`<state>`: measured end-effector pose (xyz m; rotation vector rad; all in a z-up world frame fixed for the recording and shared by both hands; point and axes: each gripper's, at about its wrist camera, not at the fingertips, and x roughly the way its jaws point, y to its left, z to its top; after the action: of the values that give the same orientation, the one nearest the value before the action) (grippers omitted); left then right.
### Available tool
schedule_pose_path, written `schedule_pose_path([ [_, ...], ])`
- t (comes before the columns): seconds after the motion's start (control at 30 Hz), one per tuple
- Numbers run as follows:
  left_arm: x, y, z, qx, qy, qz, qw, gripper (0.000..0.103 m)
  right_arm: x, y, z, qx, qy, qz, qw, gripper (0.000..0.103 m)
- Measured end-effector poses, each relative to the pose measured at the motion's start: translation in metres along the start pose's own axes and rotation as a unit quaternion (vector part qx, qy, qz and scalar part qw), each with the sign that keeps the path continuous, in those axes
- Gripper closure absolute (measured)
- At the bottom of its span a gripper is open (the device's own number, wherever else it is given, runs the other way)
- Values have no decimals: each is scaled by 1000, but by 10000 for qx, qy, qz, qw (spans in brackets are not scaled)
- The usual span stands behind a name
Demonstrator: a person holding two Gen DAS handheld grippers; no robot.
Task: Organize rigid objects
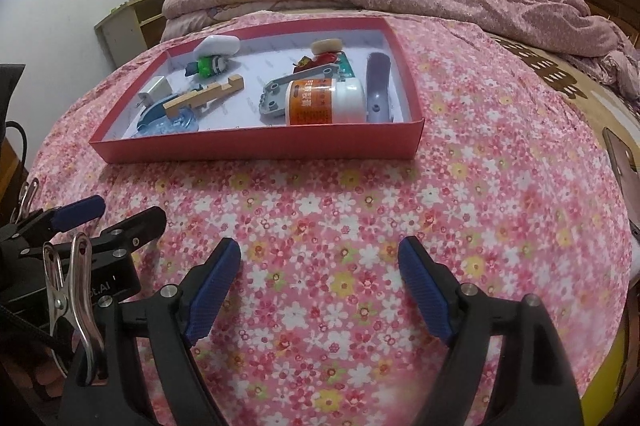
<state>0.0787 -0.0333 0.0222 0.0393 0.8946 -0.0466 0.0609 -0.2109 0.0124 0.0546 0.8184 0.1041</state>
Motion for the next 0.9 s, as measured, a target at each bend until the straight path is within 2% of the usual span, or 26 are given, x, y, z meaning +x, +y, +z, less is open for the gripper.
schedule_pose_path([
  [0.9, 1, 0, 1, 0, 13, 7, 10000, 18, 1, 0, 0, 2, 0, -4, 10000, 18],
])
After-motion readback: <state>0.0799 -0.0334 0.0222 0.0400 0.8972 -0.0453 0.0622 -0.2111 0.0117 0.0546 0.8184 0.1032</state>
